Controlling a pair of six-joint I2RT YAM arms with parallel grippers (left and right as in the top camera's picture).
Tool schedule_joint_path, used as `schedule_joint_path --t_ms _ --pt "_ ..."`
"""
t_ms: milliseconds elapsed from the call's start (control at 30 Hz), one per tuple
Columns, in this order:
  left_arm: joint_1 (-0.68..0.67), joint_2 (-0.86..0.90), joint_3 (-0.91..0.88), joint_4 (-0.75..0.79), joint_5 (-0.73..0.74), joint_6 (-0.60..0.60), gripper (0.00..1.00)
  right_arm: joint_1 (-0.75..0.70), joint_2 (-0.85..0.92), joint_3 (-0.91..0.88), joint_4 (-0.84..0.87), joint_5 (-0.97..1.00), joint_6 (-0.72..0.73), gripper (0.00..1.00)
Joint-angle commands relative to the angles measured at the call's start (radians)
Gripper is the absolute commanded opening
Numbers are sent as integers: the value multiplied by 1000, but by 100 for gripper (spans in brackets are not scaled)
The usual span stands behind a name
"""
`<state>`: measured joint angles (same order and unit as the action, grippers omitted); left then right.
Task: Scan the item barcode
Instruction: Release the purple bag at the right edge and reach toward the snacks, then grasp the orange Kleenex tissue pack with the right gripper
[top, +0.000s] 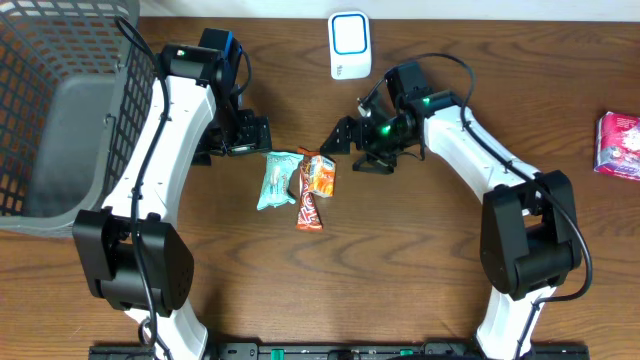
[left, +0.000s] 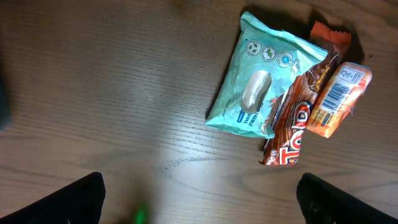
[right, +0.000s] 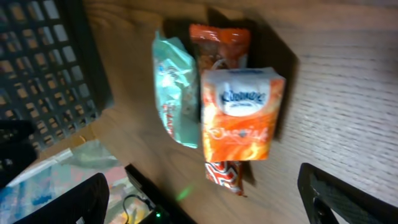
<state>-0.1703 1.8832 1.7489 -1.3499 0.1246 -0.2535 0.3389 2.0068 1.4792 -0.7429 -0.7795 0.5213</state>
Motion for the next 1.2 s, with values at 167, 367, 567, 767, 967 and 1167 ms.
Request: schedule_joint_path --t_ms 167,367,567,767,967,1167 --pt "4 -8 -1 -3 -10 10 98 72 -21 30 2 133 40 83" --pt "4 -8 -1 -3 -10 10 98 150 -19 29 8 430 166 68" --pt "4 -8 -1 -3 -10 10 98 206 -3 29 55 483 177 66" --pt "4 -8 -1 -3 -10 10 98 230 14 21 55 589 196 62" --pt "4 -8 -1 -3 -10 10 98 240 43 10 56 589 196 57" --pt "4 -8 -1 -3 -10 10 98 248 55 10 56 590 196 49"
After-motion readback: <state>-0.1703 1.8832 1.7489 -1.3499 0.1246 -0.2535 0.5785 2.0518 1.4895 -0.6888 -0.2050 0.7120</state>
